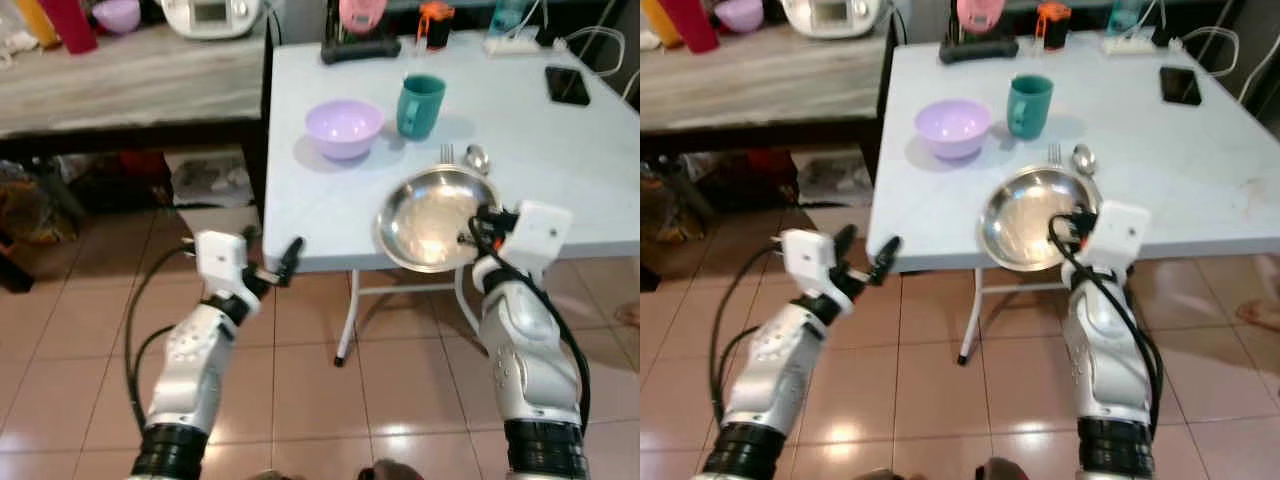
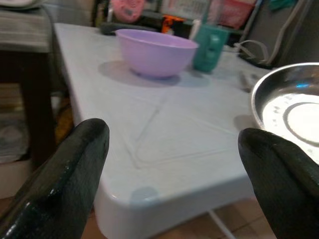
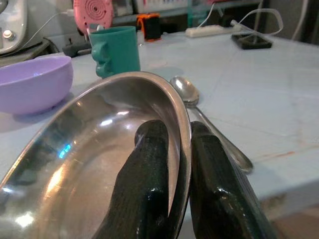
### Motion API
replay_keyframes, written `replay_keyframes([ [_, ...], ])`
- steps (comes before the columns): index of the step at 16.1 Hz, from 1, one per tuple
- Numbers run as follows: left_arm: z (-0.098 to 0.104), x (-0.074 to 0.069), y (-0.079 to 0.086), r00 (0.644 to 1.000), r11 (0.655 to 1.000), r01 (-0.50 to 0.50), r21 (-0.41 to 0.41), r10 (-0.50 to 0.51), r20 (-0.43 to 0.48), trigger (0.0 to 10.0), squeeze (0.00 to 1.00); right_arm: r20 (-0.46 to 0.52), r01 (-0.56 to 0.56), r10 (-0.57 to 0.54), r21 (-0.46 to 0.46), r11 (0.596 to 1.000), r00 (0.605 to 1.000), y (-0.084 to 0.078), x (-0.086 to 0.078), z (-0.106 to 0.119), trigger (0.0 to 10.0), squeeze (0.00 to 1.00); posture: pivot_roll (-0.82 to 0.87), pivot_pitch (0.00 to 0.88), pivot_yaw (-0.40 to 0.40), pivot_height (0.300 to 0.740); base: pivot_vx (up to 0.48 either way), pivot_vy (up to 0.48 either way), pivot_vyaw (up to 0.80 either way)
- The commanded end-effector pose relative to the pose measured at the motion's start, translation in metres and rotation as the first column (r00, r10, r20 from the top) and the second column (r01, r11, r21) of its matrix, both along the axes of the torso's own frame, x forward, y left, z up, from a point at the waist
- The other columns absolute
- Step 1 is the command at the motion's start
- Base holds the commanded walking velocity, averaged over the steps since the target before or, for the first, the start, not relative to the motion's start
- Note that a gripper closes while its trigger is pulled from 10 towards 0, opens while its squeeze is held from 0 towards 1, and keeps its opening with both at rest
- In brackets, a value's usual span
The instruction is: Setting the table
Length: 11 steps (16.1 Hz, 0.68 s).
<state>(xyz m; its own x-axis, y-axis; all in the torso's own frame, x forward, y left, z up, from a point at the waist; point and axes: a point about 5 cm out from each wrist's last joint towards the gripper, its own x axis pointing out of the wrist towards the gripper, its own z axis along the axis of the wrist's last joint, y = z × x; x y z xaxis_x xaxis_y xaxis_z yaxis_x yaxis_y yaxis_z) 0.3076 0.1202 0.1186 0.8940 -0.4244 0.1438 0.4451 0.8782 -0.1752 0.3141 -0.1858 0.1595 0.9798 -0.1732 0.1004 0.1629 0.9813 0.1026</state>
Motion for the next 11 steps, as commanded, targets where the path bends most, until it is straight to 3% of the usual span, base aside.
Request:
replay_keyframes([
  [1,0.0026,0.0017,0.0073,1.0,1.0,-0.028,0.007,0.027,0.013,10.0,0.0,0.058,-0.003,0.004,-0.015,1.0,0.998,0.0028,-0.0001,0.0118,10.0,0.0,-0.24,0.092,0.058,0.74,0.0,0.398,0.0],
  [10,0.0077,0.0093,0.0094,0.996,0.996,-0.088,0.016,0.088,0.031,10.0,0.0,0.075,0.014,-0.012,-0.029,0.999,0.997,0.0008,-0.0014,0.013,10.0,0.0,-0.23,0.073,0.069,0.74,0.0,0.417,0.07],
  [11,0.0078,0.0098,0.0095,0.995,0.996,-0.092,0.017,0.091,0.033,10.0,0.0,0.079,0.016,-0.013,-0.03,0.999,0.997,0.0004,-0.0014,0.0137,10.0,0.0,-0.23,0.07,0.072,0.74,0.0,0.446,0.7],
])
